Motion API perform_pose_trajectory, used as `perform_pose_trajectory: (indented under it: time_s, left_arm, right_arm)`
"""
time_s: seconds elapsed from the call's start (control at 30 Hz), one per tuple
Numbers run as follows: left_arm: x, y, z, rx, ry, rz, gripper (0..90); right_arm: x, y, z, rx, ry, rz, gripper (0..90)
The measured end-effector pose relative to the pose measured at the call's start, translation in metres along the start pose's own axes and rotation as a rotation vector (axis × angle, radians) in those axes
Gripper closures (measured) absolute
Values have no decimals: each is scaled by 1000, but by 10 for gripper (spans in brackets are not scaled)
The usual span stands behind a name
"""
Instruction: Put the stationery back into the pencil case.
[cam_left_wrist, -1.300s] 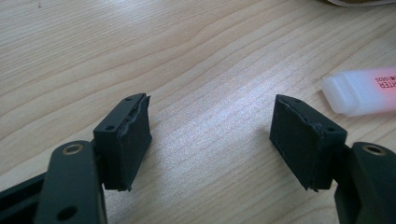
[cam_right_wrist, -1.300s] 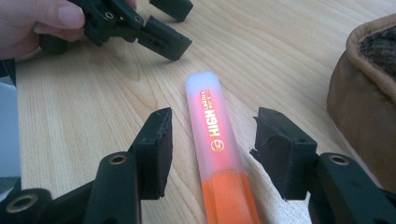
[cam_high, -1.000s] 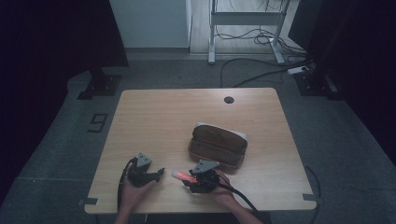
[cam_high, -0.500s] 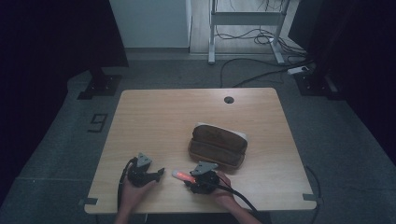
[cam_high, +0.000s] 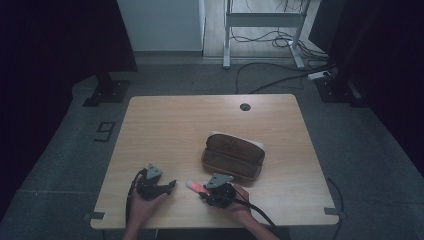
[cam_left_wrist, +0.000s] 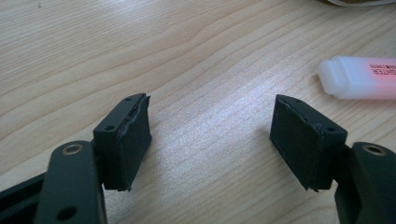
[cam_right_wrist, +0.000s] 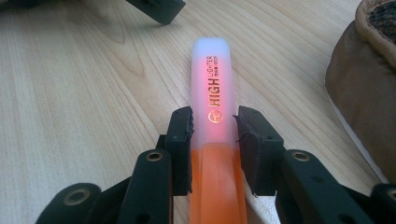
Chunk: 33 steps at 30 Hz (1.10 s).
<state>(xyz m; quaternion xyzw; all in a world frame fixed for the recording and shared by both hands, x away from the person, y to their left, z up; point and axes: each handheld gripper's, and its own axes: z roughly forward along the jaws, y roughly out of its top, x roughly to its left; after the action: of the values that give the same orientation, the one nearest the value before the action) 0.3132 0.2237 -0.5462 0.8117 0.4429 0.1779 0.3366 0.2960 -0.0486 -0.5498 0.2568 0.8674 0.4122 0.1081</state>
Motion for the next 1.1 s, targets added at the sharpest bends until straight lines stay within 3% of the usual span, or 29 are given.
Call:
perform_pose_trajectory:
  time_s: [0.5,1.1]
  left_arm:
    - [0,0,0,1,2,0,284]
    - [0,1,0,2,0,4,283]
  right_arm:
    - [-11,3,-26,-82,0,24,652]
    - [-28,8,-52,-167,-37,72,652]
